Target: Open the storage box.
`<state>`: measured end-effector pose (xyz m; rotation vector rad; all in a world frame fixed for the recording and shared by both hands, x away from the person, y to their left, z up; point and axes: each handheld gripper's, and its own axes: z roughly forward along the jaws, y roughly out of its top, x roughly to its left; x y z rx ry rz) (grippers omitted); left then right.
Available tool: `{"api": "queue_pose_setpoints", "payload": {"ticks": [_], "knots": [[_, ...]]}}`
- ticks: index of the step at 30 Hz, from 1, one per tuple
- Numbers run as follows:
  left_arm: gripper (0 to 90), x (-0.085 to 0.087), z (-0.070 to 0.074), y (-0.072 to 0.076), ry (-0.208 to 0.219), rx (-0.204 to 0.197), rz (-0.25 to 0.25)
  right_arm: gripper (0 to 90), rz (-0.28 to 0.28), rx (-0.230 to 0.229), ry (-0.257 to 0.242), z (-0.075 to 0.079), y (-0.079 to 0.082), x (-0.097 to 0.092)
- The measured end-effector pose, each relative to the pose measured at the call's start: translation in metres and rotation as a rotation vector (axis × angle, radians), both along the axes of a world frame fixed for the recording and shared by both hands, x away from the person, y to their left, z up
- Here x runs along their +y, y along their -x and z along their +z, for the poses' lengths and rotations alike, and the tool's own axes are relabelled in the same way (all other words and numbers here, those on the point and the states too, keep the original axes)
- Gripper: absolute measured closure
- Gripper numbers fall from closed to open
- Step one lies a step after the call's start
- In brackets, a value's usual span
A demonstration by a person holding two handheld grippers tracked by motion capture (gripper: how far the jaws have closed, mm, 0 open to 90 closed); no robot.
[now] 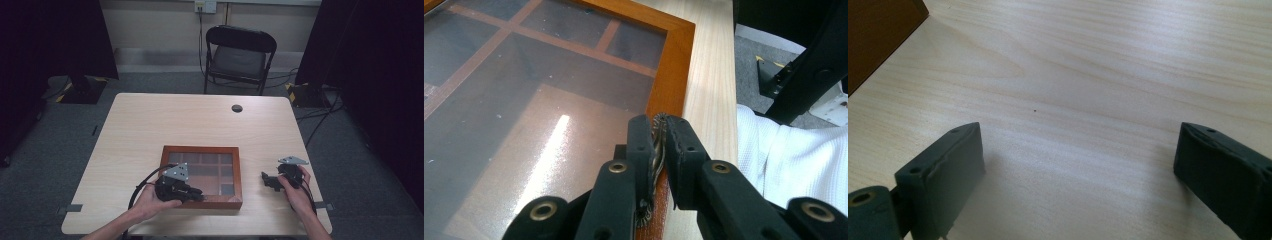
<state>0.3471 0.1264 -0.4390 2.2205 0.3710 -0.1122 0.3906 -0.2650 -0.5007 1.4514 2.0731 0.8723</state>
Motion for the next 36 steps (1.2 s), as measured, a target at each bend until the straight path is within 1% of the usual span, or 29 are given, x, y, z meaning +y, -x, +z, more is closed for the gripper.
{"api": "queue_pose_setpoints", "payload": {"ticks": [1,4,7,8,10,11,12,18,19,20,22,25,26,28,30,32,36], "knots": [[81.6,0.000,0.001,0.000,-0.011,0.002,0.002,5.3,0.001,0.000,-0.001,0.000,0.000,0.000],[81.7,0.000,0.000,-0.002,0.002,0.024,0.004,5.3,0.000,0.000,0.000,0.000,0.000,0.000],[81.7,0.000,0.001,-0.002,-0.001,0.033,0.008,5.2,0.001,0.000,0.000,0.000,0.000,0.000],[81.7,0.000,0.001,-0.003,-0.012,0.036,0.005,5.1,0.002,0.000,0.001,0.000,0.000,0.000],[81.7,0.000,0.002,-0.003,-0.001,0.048,0.015,5.1,0.003,0.000,0.002,0.000,0.000,0.000],[81.6,0.000,0.002,-0.003,-0.001,0.048,0.015,5.1,0.003,0.000,0.002,0.000,0.000,0.000],[81.6,0.001,0.004,-0.003,0.000,0.042,0.013,5.1,0.003,0.000,0.001,0.000,0.000,0.000],[81.7,0.001,0.009,-0.005,0.027,0.058,0.018,4.6,0.002,0.001,0.001,0.000,-0.001,0.000],[81.7,0.002,0.010,-0.005,0.030,0.055,0.022,4.6,0.003,0.001,0.001,0.000,-0.001,0.000],[81.6,0.002,0.012,-0.005,0.027,0.055,0.018,4.6,0.003,0.001,0.003,0.000,-0.001,0.000],[81.6,0.003,0.016,-0.007,0.042,0.060,0.023,4.6,0.003,0.001,0.003,0.000,-0.001,0.000],[81.6,0.002,0.019,-0.007,0.039,0.060,0.023,4.6,0.003,0.001,0.003,0.000,-0.001,0.000],[81.5,0.002,0.022,-0.008,0.035,0.079,0.038,4.6,0.004,0.001,0.003,0.000,-0.001,0.000],[81.5,0.003,0.024,-0.009,0.040,0.089,0.038,4.6,0.002,0.001,0.001,0.000,-0.001,0.000],[81.4,0.003,0.026,-0.010,0.026,0.095,0.033,4.6,0.003,0.001,0.001,0.000,-0.001,0.000],[81.4,0.003,0.028,-0.010,0.022,0.095,0.040,4.6,0.003,0.001,0.002,0.000,-0.001,0.000],[81.3,0.004,0.033,-0.012,0.038,0.100,0.047,4.6,0.003,0.001,0.003,0.000,-0.001,0.000]]}}
